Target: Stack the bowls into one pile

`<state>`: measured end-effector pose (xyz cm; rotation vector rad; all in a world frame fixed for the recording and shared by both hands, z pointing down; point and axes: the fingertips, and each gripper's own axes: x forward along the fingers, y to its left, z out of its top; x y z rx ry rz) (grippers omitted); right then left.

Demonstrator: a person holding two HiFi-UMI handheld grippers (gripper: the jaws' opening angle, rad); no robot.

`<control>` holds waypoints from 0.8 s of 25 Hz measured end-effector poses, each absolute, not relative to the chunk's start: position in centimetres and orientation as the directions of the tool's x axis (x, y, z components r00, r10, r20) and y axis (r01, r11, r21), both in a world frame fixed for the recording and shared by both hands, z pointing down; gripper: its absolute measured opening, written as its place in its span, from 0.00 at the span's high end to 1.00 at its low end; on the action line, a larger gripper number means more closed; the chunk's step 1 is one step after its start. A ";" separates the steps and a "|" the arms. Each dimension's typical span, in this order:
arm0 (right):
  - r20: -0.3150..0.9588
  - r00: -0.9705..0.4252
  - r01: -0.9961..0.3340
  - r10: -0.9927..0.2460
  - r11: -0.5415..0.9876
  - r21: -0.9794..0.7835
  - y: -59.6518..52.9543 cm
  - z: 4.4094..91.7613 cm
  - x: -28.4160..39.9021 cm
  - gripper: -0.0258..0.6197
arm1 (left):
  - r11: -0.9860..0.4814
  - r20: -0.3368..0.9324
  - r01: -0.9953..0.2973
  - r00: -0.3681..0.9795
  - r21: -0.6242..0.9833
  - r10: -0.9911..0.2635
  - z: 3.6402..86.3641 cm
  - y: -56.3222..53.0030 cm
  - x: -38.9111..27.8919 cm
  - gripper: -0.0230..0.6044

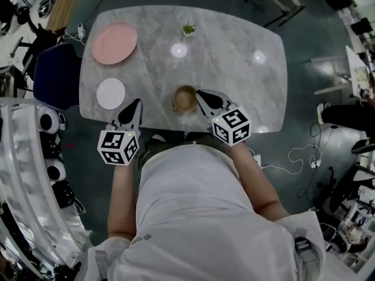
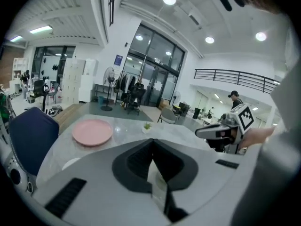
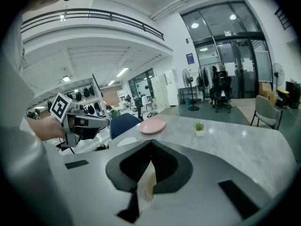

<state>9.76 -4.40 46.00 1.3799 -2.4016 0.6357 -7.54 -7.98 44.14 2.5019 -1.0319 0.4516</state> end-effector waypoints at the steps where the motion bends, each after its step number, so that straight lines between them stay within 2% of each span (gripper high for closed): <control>1: 0.442 -0.509 -0.860 -0.739 0.461 -0.219 -4.7 45.0 9.2 0.94 | -0.648 0.415 -0.727 0.675 0.229 -0.610 43.2 -8.0 -7.9 0.96; 11: 0.225 -0.658 -0.752 -0.719 0.646 -0.134 -5.6 36.1 3.8 0.95 | -0.591 0.245 -0.797 0.602 0.125 -0.760 36.0 -7.4 -11.8 0.96; 20: 0.185 -0.701 -0.710 -0.688 0.697 -0.099 -5.9 34.0 1.4 0.95 | -0.546 0.209 -0.833 0.551 0.089 -0.808 34.6 -7.1 -13.9 0.96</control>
